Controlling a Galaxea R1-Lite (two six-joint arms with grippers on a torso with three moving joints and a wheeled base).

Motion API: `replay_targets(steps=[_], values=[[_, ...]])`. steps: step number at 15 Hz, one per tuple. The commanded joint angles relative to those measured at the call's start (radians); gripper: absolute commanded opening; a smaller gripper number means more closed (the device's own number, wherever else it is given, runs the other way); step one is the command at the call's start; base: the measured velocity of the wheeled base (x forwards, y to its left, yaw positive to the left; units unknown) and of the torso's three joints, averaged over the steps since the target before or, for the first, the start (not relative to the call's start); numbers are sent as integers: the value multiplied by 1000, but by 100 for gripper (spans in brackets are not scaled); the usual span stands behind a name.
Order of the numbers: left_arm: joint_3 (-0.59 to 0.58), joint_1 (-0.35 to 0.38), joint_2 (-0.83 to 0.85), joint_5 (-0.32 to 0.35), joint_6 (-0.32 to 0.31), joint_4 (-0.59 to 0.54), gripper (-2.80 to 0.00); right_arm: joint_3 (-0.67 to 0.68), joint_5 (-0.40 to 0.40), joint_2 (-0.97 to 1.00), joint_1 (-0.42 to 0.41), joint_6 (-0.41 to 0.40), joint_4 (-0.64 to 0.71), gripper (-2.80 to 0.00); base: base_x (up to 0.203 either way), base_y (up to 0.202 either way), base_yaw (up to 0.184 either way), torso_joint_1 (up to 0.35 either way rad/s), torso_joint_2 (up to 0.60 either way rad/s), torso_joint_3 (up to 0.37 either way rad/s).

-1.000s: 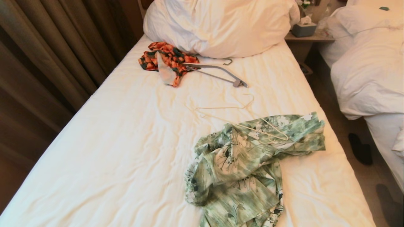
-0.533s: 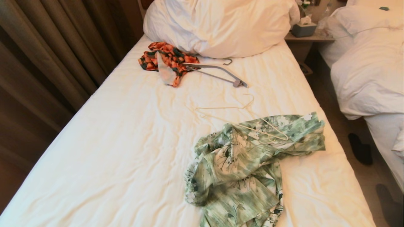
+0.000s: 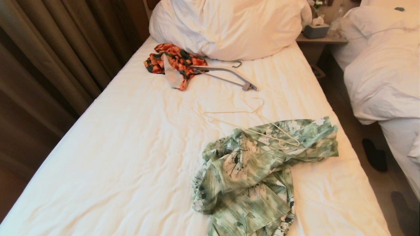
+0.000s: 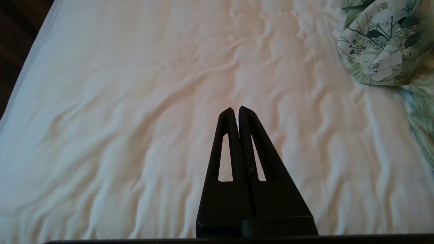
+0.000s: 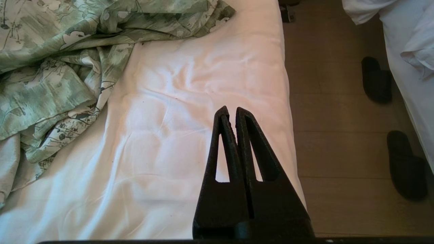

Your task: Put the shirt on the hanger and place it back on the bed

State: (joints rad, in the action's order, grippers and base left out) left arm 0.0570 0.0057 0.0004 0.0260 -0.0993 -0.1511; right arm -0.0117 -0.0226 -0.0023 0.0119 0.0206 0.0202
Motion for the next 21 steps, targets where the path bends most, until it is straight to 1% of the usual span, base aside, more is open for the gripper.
replay_targets(steps=[1, 5, 13, 21], values=[[1, 0, 0, 0, 2, -1, -280, 4, 0, 4, 0, 1, 0, -280, 0, 0, 0, 0, 0, 0], [1, 0, 0, -1, 38, -1, -280, 6, 0, 4, 0, 2, -2, -280, 0, 0, 0, 0, 0, 0], [1, 0, 0, -1, 38, -1, -280, 6, 0, 4, 0, 5, -2, -280, 0, 0, 0, 0, 0, 0], [1, 0, 0, -1, 38, -1, -280, 5, 0, 4, 0, 30, -2, -280, 0, 0, 0, 0, 0, 0]])
